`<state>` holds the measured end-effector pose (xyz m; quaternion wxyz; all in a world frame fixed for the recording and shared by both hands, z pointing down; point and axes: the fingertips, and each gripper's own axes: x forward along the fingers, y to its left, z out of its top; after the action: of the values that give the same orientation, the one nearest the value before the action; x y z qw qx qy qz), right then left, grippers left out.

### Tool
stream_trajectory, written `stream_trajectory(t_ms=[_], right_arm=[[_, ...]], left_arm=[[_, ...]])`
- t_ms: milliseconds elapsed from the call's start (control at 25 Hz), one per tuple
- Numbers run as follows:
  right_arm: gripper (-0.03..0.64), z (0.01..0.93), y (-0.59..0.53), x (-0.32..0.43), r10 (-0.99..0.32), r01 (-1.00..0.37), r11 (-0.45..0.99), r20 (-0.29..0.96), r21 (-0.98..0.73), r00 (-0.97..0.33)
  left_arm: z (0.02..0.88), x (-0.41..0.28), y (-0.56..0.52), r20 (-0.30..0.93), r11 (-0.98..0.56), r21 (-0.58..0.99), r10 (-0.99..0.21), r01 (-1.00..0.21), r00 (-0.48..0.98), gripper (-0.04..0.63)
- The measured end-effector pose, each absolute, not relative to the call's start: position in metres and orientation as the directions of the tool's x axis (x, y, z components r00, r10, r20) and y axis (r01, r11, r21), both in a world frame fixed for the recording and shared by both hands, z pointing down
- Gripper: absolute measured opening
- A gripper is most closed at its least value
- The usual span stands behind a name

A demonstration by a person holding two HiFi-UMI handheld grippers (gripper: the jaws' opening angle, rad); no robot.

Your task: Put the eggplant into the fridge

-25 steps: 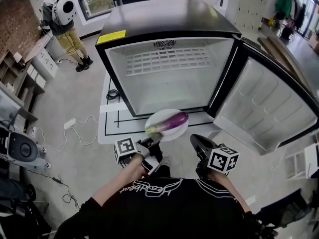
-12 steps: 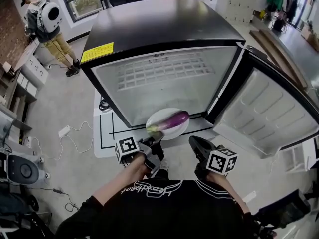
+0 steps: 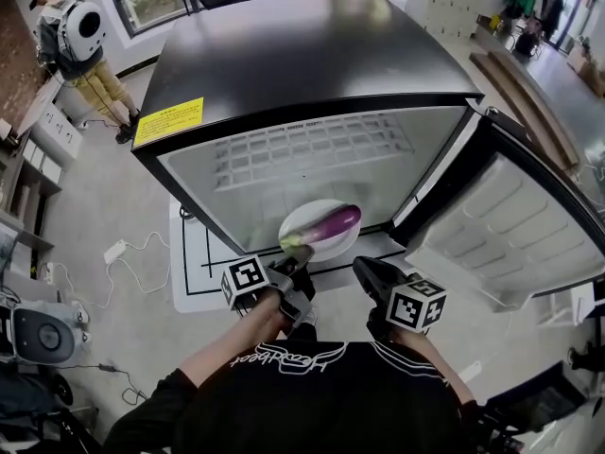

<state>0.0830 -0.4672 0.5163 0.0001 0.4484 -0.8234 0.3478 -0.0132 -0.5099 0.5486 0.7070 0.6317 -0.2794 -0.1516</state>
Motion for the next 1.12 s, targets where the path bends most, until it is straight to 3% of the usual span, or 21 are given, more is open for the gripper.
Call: stream_trajectory(t_ms=[760, 1120], right_arm=[[0.006, 0.517, -0.487, 0.080, -0.729, -0.740, 0.343, 0.334, -0.578, -0.598], [0.006, 0.523, -0.507, 0.080, -0.720, -0.735, 0.342, 0.339, -0.585, -0.605]], left_arm=[[0.563, 0.008, -0.567, 0.317, 0.189, 0.949, -0.557, -0.254, 0.767, 0.026], [0.573, 0.012, -0.600, 0.331, 0.228, 0.943, -0.578, -0.242, 0.746, 0.028]])
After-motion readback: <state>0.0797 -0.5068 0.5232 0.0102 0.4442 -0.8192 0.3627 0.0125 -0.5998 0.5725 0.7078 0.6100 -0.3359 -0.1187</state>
